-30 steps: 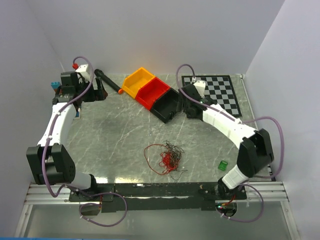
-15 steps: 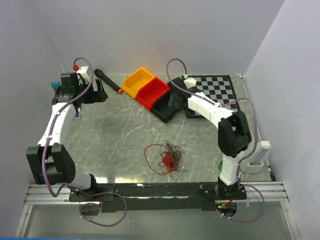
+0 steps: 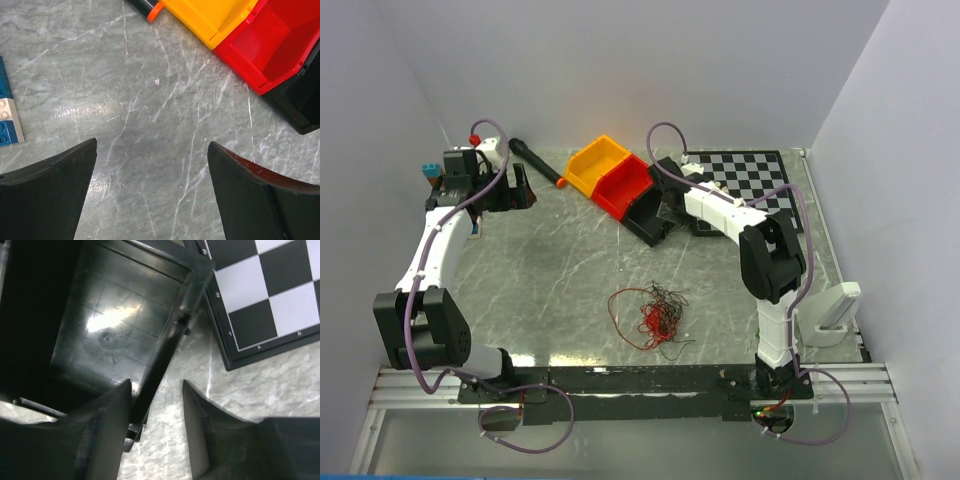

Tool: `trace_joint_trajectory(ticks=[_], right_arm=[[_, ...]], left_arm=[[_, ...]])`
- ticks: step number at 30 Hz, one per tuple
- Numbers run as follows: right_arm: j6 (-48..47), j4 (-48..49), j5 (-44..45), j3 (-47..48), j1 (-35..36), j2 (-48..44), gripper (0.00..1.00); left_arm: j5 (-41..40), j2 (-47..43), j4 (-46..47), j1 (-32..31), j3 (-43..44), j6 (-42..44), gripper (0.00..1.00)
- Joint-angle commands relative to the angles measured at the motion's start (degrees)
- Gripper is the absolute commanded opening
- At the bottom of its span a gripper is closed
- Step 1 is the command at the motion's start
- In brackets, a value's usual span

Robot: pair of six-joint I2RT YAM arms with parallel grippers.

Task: Untangle the cables

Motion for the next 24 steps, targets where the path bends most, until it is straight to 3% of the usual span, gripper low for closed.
trace_joint_trajectory(ticks=[1, 3, 6, 17, 24], right_arm=[[0.2, -0.16, -0.92, 0.84, 0.7, 0.03, 0.38], [-0.15, -0.07, -0.4, -0.48, 1.31, -0.5, 0.28], [-0.59, 0.81, 0.74, -4.51, 2.63, -3.3, 0.23], [0.03, 3.97, 3.2, -23.41, 6.5, -14.55, 0.2], [-3.31, 5.2, 5.84, -29.22, 9.31, -19.83, 0.21]], left_arm=[[-0.51, -2.19, 0.9, -0.05, -0.08, 1.02, 0.97], [-0.77, -2.45, 1.07, -0.05, -0.34, 1.1, 0.97], [-1.83, -2.72, 1.51, -0.05, -0.95, 1.54, 0.97], [-2.45, -2.63, 1.87, -0.05, -2.45, 2.07, 0.97], [-1.04, -3.42, 1.34, -0.22, -2.97, 2.95, 0.97]])
